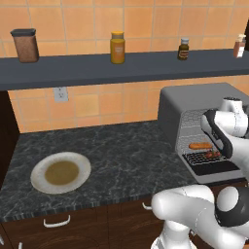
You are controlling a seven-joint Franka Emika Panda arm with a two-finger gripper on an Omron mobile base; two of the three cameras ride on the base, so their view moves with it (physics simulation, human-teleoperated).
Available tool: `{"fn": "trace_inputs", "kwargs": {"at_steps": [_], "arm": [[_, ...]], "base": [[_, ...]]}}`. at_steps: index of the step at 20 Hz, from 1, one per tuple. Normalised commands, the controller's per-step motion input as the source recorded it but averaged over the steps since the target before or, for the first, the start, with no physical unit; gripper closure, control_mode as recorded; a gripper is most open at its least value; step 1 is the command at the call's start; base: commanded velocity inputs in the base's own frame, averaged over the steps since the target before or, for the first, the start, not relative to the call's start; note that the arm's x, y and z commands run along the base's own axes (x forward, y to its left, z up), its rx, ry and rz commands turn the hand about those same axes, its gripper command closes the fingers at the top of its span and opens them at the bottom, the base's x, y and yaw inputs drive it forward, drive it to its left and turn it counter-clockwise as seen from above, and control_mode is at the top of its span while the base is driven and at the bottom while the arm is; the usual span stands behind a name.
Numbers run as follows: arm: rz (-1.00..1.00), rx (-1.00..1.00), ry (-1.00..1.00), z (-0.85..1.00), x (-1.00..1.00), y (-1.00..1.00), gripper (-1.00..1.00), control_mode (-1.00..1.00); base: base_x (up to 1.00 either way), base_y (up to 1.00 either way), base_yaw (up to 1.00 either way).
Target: Pick up the kebab skewer and baguette bread, and place them inside the toaster oven. Close the toaster oven door and start by setting the timer.
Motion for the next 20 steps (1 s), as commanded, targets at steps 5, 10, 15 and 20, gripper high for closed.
{"fn": "trace_inputs", "kwargs": {"at_steps": [5,10,15,20], "arm": [[-0.10,0.04,-0.03,0.00,0.43,-0.23,1.00,-1.00],[-0.08,0.03,-0.02,-0.08,0.13,-0.04,1.00,-1.00],[-0.03,0.00,0.00,-0.19,0.05,-0.08,1.00,-1.00],[-0.01,0.00,-0.02,-0.19,0.00,-0.04,1.00,-1.00]], "base": [[0.00,0.00,0.00],[0.00,0.00,0.00],[0.00,0.00,0.00],[0.00,0.00,0.00]]}}
